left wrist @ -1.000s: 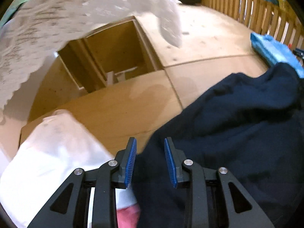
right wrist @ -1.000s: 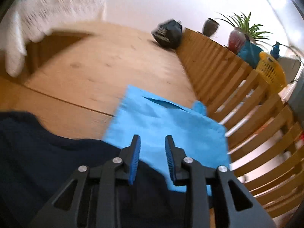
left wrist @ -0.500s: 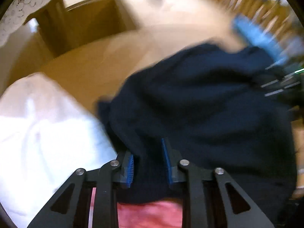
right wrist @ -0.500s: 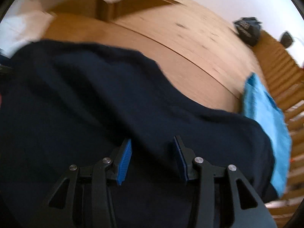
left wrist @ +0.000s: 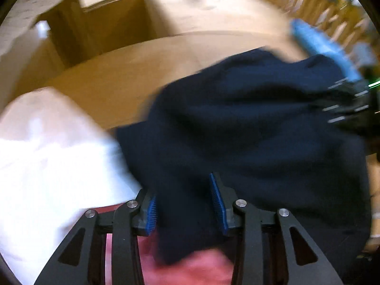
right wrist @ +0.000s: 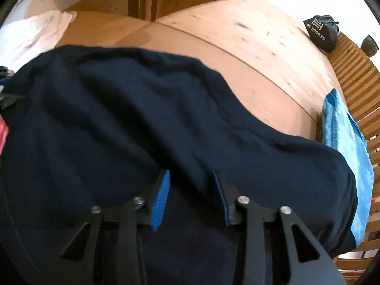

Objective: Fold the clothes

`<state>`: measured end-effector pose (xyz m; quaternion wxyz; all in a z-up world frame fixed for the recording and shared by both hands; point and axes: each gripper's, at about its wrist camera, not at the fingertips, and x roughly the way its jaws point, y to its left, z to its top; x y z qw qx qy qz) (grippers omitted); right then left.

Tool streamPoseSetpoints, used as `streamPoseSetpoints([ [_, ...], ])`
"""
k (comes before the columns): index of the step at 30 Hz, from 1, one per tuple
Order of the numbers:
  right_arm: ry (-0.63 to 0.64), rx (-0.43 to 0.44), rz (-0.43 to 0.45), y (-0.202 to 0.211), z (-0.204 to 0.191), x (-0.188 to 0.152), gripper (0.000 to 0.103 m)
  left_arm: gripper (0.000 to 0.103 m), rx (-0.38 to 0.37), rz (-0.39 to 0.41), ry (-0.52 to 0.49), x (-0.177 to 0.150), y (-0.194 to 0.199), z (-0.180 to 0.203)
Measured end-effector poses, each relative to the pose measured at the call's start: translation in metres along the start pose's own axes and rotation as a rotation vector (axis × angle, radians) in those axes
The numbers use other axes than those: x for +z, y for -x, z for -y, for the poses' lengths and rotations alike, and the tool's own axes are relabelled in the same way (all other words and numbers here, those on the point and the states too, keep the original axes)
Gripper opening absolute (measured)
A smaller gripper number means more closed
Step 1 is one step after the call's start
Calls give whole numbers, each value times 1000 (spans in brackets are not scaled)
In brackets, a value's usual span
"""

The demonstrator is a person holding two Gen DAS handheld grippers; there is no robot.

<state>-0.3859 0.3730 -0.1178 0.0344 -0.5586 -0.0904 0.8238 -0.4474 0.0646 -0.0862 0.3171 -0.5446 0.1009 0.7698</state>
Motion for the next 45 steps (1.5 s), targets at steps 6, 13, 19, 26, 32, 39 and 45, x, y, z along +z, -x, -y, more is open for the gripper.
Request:
streamPoseSetpoints([
  [6,-19,17,3,0,8,-6,36,42,-68,79,-212,-1,38,65],
  [13,-33,35,14,1,15,-15,36,40,85,43,-38,-6,35,4],
  [19,-64,66,13,1,26,-21,37,45,65,-8,-221,-16,6,65],
  [26,-92,363,71,31,4,-11,37,45,159,-34,-338,-37,-9,101],
  [32,-6,346,93,36,-39,22,37,45,170,-24,-333,-47,-8,99],
  [39,-50,438,106,43,-42,40,37,45,109,-20,-332,-52,-8,104],
  [45,13,376,40,21,-65,55,37,45,93,-34,-320,-54,-12,103],
])
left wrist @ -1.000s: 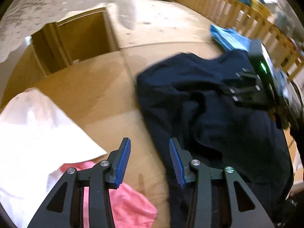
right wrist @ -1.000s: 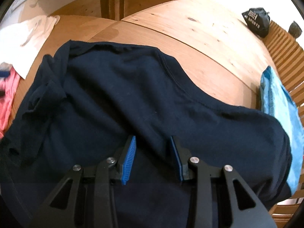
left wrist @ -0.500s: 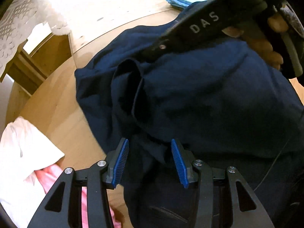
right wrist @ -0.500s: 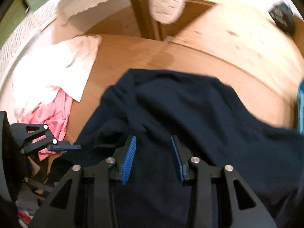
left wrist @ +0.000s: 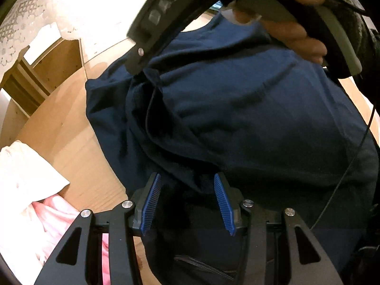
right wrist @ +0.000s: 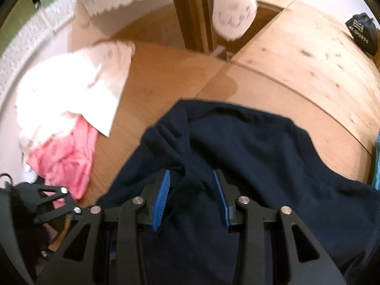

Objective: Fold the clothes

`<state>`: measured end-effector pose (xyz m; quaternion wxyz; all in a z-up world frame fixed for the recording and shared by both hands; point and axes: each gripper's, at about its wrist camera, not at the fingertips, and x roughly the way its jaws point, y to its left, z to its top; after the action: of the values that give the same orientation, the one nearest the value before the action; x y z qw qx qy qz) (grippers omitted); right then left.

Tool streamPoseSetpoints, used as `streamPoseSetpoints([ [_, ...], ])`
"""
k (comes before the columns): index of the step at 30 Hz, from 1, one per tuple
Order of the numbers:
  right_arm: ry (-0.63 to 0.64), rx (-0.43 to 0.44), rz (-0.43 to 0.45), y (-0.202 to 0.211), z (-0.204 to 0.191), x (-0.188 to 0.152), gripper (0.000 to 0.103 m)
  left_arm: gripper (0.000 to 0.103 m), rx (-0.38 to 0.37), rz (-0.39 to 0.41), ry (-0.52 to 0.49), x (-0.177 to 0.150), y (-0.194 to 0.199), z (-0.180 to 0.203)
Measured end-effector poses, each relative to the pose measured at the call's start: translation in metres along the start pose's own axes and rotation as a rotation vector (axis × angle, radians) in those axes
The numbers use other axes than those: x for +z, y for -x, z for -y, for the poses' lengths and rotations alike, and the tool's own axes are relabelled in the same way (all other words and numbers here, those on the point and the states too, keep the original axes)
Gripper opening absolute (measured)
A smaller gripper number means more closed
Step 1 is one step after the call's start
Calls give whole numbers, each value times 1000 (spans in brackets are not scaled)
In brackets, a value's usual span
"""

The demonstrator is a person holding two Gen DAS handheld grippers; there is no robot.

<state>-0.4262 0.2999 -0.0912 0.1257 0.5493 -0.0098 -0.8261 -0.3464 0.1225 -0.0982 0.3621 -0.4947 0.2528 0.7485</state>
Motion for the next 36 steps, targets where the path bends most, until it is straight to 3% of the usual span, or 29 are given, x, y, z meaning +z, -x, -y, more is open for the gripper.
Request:
streamPoseSetpoints([
  [2,22,-21,-21,-8,-3,-1,31,45,-1,-7,2,-1,-2,0],
  [3,36,-41,-24,-10,-4,-3,20,45,-1,-11,2,-1,-3,0],
  [4,49,-61,-27,-12,-4,-5,2,45,-2,-15,3,-2,-4,0],
  [8,42,-50,50,23,14,-19,2,45,-15,-30,5,-5,-9,-2],
  [10,2,1,93,38,30,-26,2,45,-27,-34,9,-8,-9,-3],
  [16,-65,-14,65,26,54,-35,2,45,-41,-3,10,-11,5,8],
  [25,-64,-17,56,19,52,-31,2,44,93,-12,-160,-2,-11,48],
  [27,-67,-23,57,20,53,-31,2,31,81,-7,-139,0,-12,44],
  [28,-74,-22,60,22,53,-30,2,9,75,-5,-129,2,-12,41],
  [29,-82,-22,64,23,53,-29,2,5,69,-3,-119,3,-13,39],
  [36,-37,-53,146,49,20,1,2,5,19,93,-12,-8,25,5],
])
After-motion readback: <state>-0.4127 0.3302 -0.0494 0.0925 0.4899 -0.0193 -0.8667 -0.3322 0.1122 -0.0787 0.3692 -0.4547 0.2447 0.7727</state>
